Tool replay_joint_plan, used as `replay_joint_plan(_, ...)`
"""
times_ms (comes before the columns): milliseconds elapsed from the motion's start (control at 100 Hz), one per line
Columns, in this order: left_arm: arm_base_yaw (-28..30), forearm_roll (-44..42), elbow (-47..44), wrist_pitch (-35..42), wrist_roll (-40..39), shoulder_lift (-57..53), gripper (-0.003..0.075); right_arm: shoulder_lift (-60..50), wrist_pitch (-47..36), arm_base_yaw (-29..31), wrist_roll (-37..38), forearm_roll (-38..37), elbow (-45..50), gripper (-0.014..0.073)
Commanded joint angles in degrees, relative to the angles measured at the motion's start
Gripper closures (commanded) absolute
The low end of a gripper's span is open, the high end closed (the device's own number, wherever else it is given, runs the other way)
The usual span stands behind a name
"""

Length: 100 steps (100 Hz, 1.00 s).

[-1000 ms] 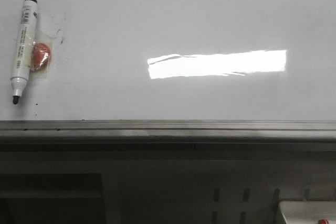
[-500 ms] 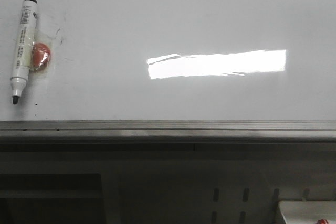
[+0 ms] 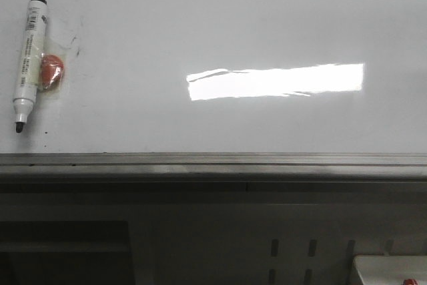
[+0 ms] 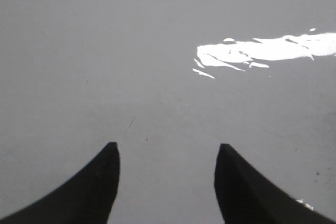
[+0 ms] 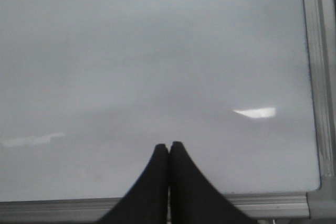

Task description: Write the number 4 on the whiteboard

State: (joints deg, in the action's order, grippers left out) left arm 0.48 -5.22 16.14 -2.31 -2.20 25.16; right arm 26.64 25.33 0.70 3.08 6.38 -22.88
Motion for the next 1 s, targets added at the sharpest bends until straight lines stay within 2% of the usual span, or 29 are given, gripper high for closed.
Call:
replay_joint_plan(0,-2.4,0.5,1.3,8.4,0.1,2.0,0.0281,1.5,-2.3,0.2,0.0,0.4,-2.2,0.0658)
replay_joint_plan(90,-8.1,0.5,1.3,12.0,-1.6,3.6,0.0281,1.6,-0.4,0.2,0.0,0.4,-2.2,0.0658)
replay_joint_plan(250,-22.0,0.7,1.3,16.1,-3.6,7.6,0.0282,1.6,-1.1,0.2,0.0,0.4,-2.2,0.0658)
replay_joint_plan(420,-33.2,9.2,1.3,16.4,-3.6,15.3,0.0282,1.6,-1.2,0.2,-0.1,0.4,-2.2,0.0658)
replay_joint_plan(610,-34.7,10.4,1.3,22.7,-3.6,24.1,0.0281,1.6,-1.2,0.2,-0.1,0.4,-2.2,0.0658)
replay_joint_plan(780,-34.7,14.3,1.3,24.7,-3.6,30.1,0.0281,1.6,-1.7,0.2,-0.1,0.4,-2.2,0.0658)
replay_joint_plan(990,-34.7,13.4,1.3,28.2,-3.8,34.3,0.0282,1.6,-1.9,0.2,-0.1,0.4,-2.2,0.0658)
